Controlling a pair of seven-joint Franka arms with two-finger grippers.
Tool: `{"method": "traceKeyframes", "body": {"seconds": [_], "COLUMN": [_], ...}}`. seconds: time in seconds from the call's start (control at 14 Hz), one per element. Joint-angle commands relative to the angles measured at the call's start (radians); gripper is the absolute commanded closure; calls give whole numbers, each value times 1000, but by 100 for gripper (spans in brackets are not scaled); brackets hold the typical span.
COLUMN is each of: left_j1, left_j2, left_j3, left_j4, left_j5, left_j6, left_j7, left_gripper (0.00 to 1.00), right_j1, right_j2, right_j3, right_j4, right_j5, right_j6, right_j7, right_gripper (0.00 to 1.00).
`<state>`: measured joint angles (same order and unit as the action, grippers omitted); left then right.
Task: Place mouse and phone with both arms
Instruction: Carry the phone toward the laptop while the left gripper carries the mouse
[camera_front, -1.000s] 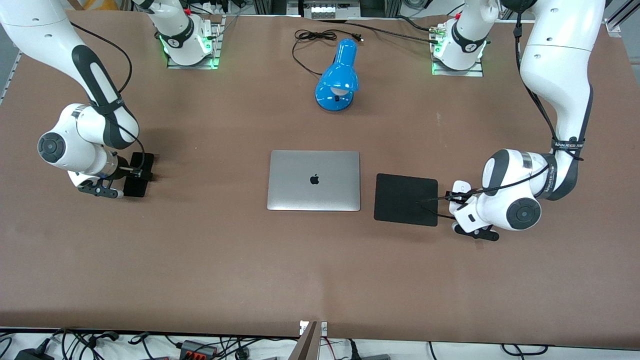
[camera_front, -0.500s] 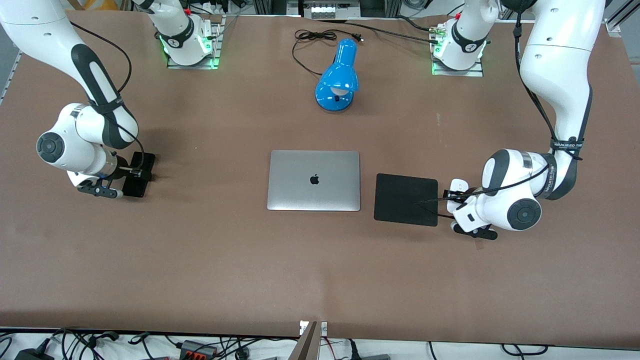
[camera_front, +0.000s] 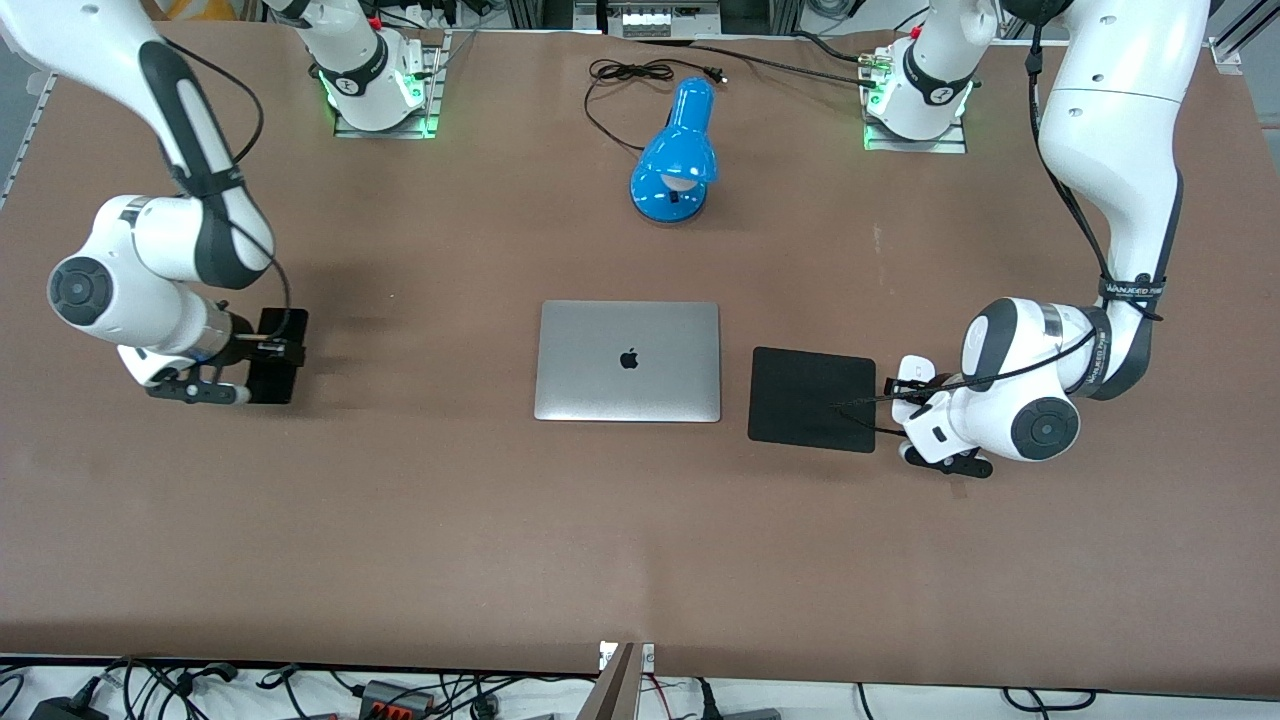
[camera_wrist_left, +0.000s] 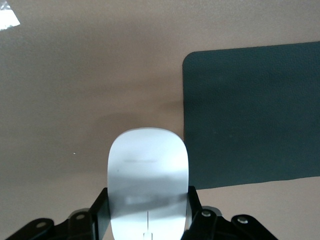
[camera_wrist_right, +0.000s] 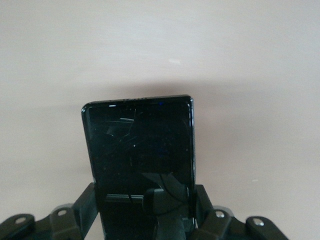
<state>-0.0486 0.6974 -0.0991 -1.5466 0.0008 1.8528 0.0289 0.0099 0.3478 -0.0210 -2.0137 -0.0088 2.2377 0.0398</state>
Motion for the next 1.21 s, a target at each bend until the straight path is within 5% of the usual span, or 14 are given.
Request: {"method": "traceKeyframes", "body": {"seconds": [0.0,0.21,0.64,1.14], "left_j1": [-2,-4,-11,-46], "left_j2": [-16,-16,-16,5], "left_j3": [-4,-4,-14,-41], "left_j4": [-4,-4,-4,-4], "left_j5": [-10,-10,-19,-36], "left_j6": [-20,-18,-20,43], "left_j7": [-17,-27,-33,-109], "left_gripper": [51,51,51,51], "right_j1": [91,237,357,435], "right_j2": [11,60,146,152], "right_j3": [-5,-7,-4,6], "right_j4": [61,108,138,135], "right_j5": [-10,-10,4,7], "right_j6": [-69,-69,-96,-70], "right_j7": [58,228,468,473], "right_gripper": [61,61,60,58]}}
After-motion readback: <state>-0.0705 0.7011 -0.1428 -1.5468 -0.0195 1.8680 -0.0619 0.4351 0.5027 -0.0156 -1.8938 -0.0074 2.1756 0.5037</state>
